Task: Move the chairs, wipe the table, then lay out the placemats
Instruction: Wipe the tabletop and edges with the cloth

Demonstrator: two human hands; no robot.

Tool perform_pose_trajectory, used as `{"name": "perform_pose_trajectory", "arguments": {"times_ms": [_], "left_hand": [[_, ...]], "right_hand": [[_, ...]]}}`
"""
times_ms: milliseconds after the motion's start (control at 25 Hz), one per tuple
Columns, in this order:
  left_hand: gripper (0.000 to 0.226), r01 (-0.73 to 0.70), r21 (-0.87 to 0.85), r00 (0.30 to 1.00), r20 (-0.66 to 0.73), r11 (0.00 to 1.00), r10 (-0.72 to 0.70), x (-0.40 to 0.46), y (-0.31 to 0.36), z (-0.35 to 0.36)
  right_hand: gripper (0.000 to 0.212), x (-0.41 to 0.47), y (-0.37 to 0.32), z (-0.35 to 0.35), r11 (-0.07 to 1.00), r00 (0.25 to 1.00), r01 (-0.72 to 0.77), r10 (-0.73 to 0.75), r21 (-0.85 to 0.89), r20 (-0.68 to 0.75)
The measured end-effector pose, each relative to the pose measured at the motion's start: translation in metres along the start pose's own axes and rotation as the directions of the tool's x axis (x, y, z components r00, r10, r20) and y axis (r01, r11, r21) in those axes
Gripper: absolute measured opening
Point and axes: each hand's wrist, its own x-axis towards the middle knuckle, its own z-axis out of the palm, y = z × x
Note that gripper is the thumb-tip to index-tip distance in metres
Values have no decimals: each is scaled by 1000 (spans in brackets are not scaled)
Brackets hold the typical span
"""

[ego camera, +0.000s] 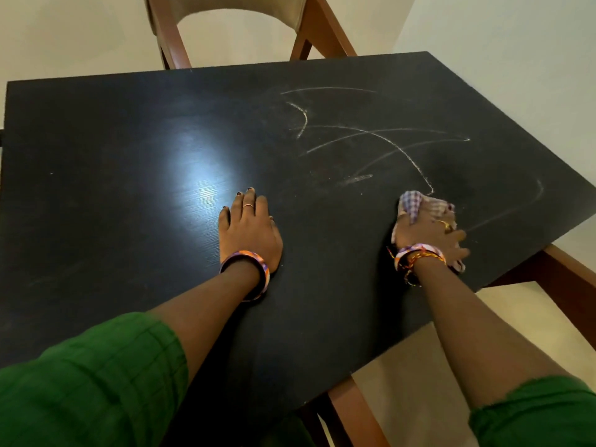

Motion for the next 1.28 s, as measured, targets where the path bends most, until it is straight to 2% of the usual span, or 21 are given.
{"name": "perform_pose_trajectory", "arguments": {"times_ms": [80,160,240,280,320,360,480,560,640,720,800,880,960,1000,1040,1160,1200,1280], "left_hand": [[45,4,0,1000,8,1000,-4,1,0,0],[45,3,0,1000,13,1000,-3,2,0,0],[44,-1,-5,1000,12,1000,1,1,-1,0],[44,-3,-9,1000,13,1000,3,1,-2,-1],[44,-7,-13,1000,17,1000,7,1,-2,-1],[44,-10,-12,1000,19,1000,10,1,-2,-1],[46,-11,-6,1000,22,1000,11,1,-3,-2],[46,-4,-1,1000,22,1000,4,1,-3,-2],[47,-4,3,1000,25,1000,4,1,-2,-1],[48,-2,-2,999,32,1000,2,2,-2,-1],[47,2,-6,1000,31,1000,-2,2,-1,-1],[46,4,-9,1000,27,1000,-4,3,-2,-2],[45,4,-15,1000,29,1000,-4,3,-2,-1],[45,4,-13,1000,28,1000,-3,3,-2,-1],[46,5,-11,1000,26,1000,-4,2,-2,-1],[47,6,-3,1000,23,1000,-6,2,-1,-1],[47,6,-1,1000,22,1000,-6,2,-1,0],[47,6,3,1000,17,1000,-6,2,-1,1]], "right_hand": [[65,-32,-26,20,995,995,92,-91,-30,31],[67,-69,-56,42,959,957,281,-282,13,64],[62,-87,-78,55,840,839,542,-539,-33,77],[59,-78,-85,57,785,790,613,-608,-88,80],[57,-63,-88,53,783,793,609,-606,-125,64],[58,-40,-86,50,821,834,550,-551,-154,35],[67,16,-48,30,948,959,269,-280,-168,-43],[71,33,-19,14,989,991,119,-123,-89,-50],[70,25,-12,7,995,999,47,-48,-83,-6],[64,1,-28,20,984,995,98,-97,-148,16],[62,-37,-54,43,955,965,264,-262,-136,30],[61,-72,-82,62,877,880,475,-472,-75,52],[58,-78,-102,63,770,775,631,-623,-94,104],[57,-67,-106,60,756,763,646,-637,-105,106],[56,-49,-104,54,789,796,605,-600,-110,73],[57,15,-72,35,927,930,361,-366,-104,-30],[56,32,-60,33,944,942,326,-329,-53,-62],[53,51,-45,25,926,934,356,-347,128,-85]]}}
